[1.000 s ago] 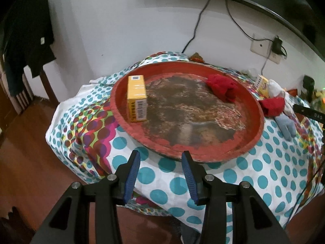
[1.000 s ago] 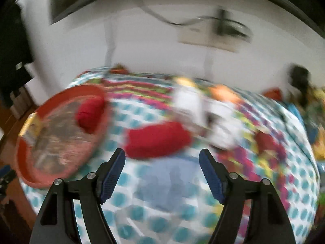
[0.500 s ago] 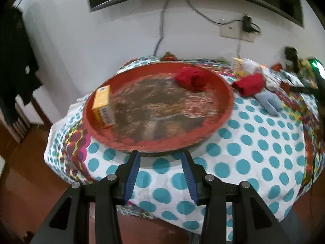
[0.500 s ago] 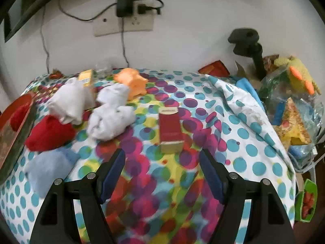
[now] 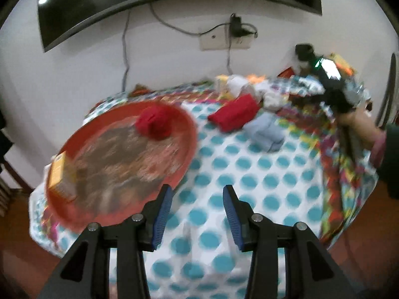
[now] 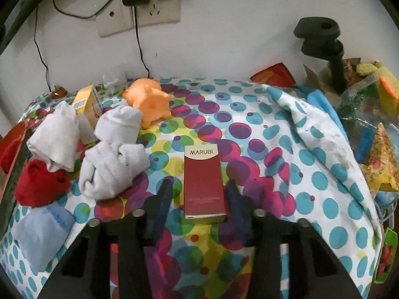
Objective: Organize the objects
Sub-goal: 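Grasp the red MARUBI box with right tool while left tool moves toward the light blue sock, then grasp the light blue sock with the left tool and lift it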
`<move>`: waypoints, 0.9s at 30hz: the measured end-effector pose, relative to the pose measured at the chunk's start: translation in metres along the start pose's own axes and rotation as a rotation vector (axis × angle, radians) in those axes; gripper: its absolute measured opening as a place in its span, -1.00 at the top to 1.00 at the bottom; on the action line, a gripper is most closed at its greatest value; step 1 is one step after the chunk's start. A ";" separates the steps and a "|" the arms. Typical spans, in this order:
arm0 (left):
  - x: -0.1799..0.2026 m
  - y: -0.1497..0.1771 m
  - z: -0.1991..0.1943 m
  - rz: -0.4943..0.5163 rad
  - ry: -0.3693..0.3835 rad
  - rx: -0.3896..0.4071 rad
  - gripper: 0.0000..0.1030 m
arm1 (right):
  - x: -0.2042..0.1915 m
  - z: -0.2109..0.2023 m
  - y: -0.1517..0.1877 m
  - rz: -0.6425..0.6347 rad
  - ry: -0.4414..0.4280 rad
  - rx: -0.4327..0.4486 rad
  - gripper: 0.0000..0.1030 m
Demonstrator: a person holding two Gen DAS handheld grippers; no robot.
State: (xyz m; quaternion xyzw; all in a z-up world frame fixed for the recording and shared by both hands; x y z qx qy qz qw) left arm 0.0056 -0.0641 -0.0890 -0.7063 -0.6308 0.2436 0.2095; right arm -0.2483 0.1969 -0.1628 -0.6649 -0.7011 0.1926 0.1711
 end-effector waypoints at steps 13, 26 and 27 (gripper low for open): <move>0.079 -0.064 0.062 0.096 0.152 -0.062 0.16 | -0.011 -0.013 0.021 -0.006 -0.049 0.001 0.46; 0.121 -0.091 0.113 0.229 0.083 -0.074 0.16 | -0.012 -0.013 0.021 0.001 -0.049 -0.003 0.45; 0.121 -0.092 0.117 0.237 0.079 -0.075 0.16 | -0.013 -0.013 0.021 0.000 -0.046 -0.003 0.45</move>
Point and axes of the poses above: each gripper's, at about its wrist camera, not at the fingertips, and z roughly the way its jaws point, x to its right, y to its underside, the point moved 4 cm from there along z, roughly the way its jaws point, and after that the axes turned 9 degrees about -x, right-handed, at the moved point
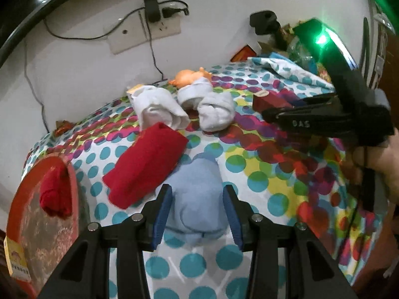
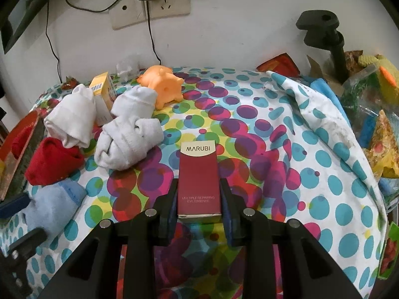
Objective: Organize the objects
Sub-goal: 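Grasp the light blue sock with the left tool and lift it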
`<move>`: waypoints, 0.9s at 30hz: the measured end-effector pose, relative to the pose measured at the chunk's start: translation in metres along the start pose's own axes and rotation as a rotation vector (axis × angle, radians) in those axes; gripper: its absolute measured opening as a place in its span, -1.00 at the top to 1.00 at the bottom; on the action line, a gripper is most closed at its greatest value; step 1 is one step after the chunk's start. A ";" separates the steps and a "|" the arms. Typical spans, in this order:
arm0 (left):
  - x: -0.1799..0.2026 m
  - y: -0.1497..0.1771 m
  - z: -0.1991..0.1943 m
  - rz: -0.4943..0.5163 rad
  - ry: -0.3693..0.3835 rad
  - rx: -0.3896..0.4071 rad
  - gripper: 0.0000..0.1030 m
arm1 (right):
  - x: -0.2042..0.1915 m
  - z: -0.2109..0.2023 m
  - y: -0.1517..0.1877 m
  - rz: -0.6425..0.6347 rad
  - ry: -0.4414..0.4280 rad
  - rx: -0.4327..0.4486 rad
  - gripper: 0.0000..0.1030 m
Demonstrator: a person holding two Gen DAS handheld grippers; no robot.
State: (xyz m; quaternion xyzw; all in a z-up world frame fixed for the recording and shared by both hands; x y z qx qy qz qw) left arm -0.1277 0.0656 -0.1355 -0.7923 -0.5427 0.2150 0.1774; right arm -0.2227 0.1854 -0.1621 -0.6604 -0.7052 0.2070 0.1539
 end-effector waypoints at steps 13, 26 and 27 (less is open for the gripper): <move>-0.007 0.003 0.024 -0.046 0.055 -0.029 -0.09 | 0.000 0.001 0.001 0.003 0.006 0.000 0.44; -0.027 0.004 0.035 -0.155 0.072 -0.065 -0.71 | -0.002 0.003 0.000 -0.001 0.031 -0.001 0.42; -0.031 0.005 0.037 -0.181 0.098 -0.073 -0.71 | -0.005 0.004 0.000 -0.002 0.030 -0.001 0.42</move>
Point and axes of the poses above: each gripper's, at about its wrist camera, not at the fingertips, and z roughly the way its jaws point, x to its right, y to its underside, the point moved 4 cm from there along z, roughly the way its jaws point, and after that the axes turned 9 degrees about -x, right-handed, at the moved point
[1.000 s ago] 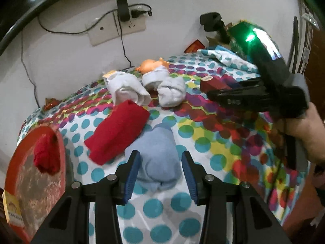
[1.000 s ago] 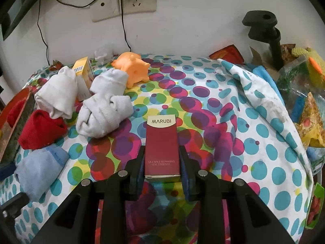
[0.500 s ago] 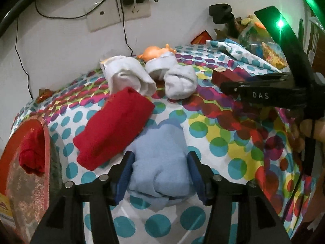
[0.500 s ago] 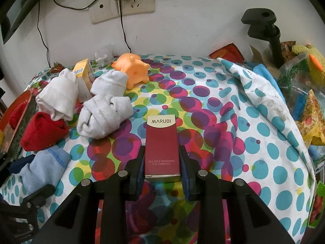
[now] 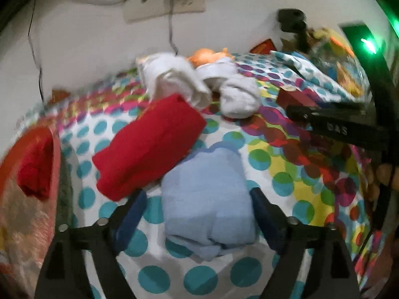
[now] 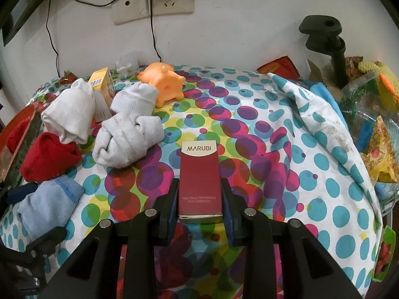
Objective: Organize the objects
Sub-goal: 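Grasp the light blue sock with the left tool and lift it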
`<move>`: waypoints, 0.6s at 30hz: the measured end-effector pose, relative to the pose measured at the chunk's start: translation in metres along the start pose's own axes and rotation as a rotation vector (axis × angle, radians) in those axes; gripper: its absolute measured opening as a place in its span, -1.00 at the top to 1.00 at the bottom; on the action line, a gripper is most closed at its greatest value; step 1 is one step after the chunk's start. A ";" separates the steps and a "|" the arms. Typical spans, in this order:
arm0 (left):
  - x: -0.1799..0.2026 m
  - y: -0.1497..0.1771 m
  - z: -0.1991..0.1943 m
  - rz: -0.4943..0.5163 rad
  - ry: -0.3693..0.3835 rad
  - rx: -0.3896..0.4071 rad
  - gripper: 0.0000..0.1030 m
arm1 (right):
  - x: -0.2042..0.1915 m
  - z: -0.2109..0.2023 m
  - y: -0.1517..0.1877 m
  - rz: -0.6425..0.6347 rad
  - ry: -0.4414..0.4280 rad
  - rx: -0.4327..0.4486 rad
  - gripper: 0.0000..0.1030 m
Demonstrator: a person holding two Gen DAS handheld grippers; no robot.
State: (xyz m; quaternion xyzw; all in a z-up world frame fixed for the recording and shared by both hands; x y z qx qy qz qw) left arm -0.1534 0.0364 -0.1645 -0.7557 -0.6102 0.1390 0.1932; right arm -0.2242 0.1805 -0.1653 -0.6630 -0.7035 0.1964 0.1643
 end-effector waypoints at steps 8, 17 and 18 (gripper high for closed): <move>-0.002 0.004 -0.009 0.002 -0.009 0.015 -0.34 | 0.002 0.002 0.000 0.008 -0.002 0.001 0.42; 0.014 0.007 -0.016 0.036 -0.020 0.040 0.26 | 0.001 0.001 -0.001 0.024 -0.008 0.002 0.42; 0.014 0.008 -0.018 0.037 -0.019 0.041 0.26 | -0.001 0.001 -0.001 0.026 -0.010 0.003 0.42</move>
Point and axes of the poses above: each gripper's, at about its wrist camera, not at the fingertips, and z roughly the way its jaws point, x to its right, y to its underside, the point moved 4 cm from there along z, roughly the way its jaws point, and after that the axes turned 9 degrees about -x, right-handed, at the moved point
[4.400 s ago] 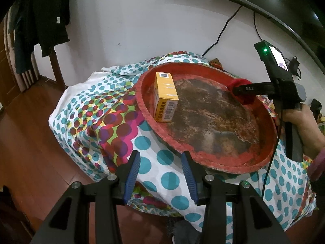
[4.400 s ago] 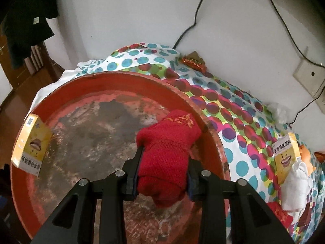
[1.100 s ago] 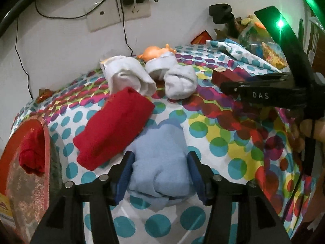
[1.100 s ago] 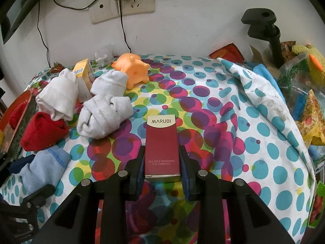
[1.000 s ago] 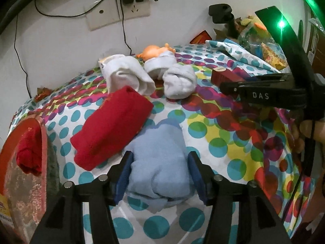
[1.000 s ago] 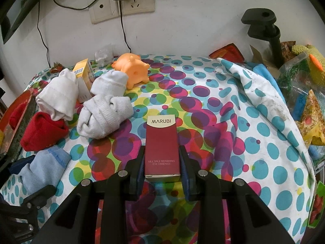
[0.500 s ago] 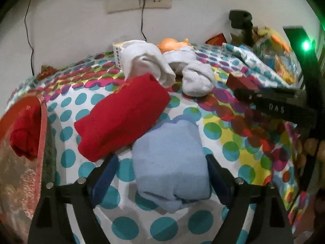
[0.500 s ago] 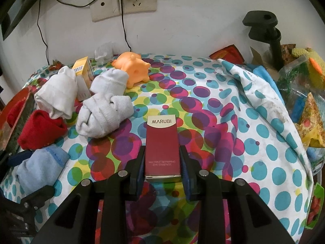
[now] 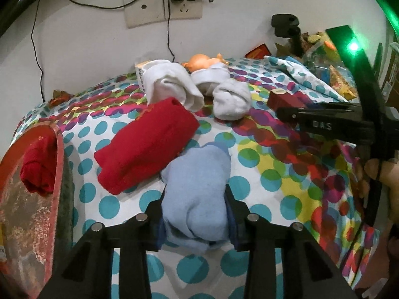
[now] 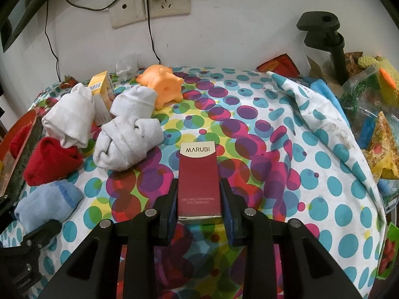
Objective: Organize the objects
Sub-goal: 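Grasp the light blue sock with the left tool and lift it, then lower the light blue sock into the red tray and open the left tool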
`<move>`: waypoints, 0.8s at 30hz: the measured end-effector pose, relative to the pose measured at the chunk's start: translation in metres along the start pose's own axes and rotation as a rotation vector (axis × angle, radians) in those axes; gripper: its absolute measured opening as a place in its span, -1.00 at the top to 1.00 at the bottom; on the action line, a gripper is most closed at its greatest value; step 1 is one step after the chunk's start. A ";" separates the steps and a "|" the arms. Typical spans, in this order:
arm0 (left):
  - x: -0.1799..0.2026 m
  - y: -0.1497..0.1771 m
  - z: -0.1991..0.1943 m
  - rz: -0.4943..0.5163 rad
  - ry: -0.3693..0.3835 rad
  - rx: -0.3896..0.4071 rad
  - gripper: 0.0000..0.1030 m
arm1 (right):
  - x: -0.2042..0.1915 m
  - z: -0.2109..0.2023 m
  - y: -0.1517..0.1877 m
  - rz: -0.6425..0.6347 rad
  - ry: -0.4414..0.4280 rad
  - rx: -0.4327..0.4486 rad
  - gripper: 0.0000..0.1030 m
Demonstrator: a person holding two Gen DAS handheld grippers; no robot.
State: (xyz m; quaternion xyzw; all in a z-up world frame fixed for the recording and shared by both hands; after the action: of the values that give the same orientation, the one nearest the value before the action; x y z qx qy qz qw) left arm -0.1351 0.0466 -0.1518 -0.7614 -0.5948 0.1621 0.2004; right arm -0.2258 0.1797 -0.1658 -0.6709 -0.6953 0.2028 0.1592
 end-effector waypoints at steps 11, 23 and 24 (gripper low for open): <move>-0.018 0.017 -0.037 -0.024 -0.023 0.008 0.26 | 0.002 -0.002 0.000 0.022 0.031 0.000 0.42; -0.075 0.038 -0.096 -0.114 -0.079 0.062 0.26 | -0.004 0.000 -0.004 0.032 0.042 -0.002 0.42; -0.083 0.041 -0.096 -0.126 -0.093 0.055 0.26 | -0.007 0.000 -0.004 0.033 0.042 -0.002 0.42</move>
State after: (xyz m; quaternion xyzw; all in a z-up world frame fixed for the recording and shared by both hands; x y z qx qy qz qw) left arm -0.0741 -0.0532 -0.0877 -0.7083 -0.6456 0.2007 0.2032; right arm -0.2287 0.1729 -0.1636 -0.6865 -0.6808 0.1905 0.1699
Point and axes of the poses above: each gripper's, at about its wrist camera, not at the fingertips, and z roughly the way its jaws point, x to its right, y to its underside, the point moved 4 cm from there along z, roughly the way its jaws point, and after that the axes turned 9 degrees about -x, right-handed, at the moved point
